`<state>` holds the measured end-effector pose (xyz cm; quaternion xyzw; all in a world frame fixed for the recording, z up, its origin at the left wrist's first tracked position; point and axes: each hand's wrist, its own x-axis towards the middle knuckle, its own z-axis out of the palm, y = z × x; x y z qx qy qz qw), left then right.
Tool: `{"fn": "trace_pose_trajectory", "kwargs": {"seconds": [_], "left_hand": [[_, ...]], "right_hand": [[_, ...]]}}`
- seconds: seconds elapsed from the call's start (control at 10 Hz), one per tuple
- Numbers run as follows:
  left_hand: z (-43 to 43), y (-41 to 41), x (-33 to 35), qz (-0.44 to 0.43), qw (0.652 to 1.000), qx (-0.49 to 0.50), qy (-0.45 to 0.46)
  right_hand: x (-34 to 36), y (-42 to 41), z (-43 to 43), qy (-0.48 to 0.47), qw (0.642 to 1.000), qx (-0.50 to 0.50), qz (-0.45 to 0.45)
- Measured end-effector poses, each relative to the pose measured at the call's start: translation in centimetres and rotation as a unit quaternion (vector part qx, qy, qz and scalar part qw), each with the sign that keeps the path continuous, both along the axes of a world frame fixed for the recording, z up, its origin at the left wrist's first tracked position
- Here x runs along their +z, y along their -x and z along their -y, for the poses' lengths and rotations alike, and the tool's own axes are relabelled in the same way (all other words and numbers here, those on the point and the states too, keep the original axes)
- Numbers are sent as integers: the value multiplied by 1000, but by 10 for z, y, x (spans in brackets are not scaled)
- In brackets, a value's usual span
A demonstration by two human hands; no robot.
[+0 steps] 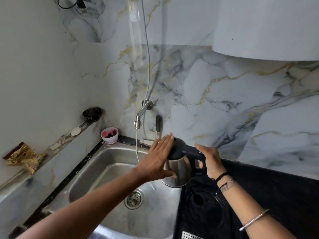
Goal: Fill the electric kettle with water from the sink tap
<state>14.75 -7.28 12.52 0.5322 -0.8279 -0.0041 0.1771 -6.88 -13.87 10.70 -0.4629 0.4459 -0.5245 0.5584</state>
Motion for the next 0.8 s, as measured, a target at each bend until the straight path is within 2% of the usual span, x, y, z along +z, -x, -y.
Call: {"fn": "trace_pose_trajectory", "kwargs": {"seconds": [0.1,0.2,0.3,0.5,0.6,0.8], "left_hand": [[-32,42,-34,-176,975,134,-25],[-45,67,-56,-312,924,175,-137],[-52,103,-90,-390,891,116,-203],[-55,142,-130,-422,867,137,-226],[-50,147,-134,-414,873,130,-224],[-58,136,-120,-355,902,98,-226]], "right_hand": [[-9,50,-17,3,1000,3,7],[-27,78,-27,-9,1000,4,8],[-63,114,-38,-54,998,18,-30],[-103,150,-52,-99,994,-35,-8],[-107,156,-51,-104,992,-67,6],[-101,157,-63,-59,993,-77,-71]]}}
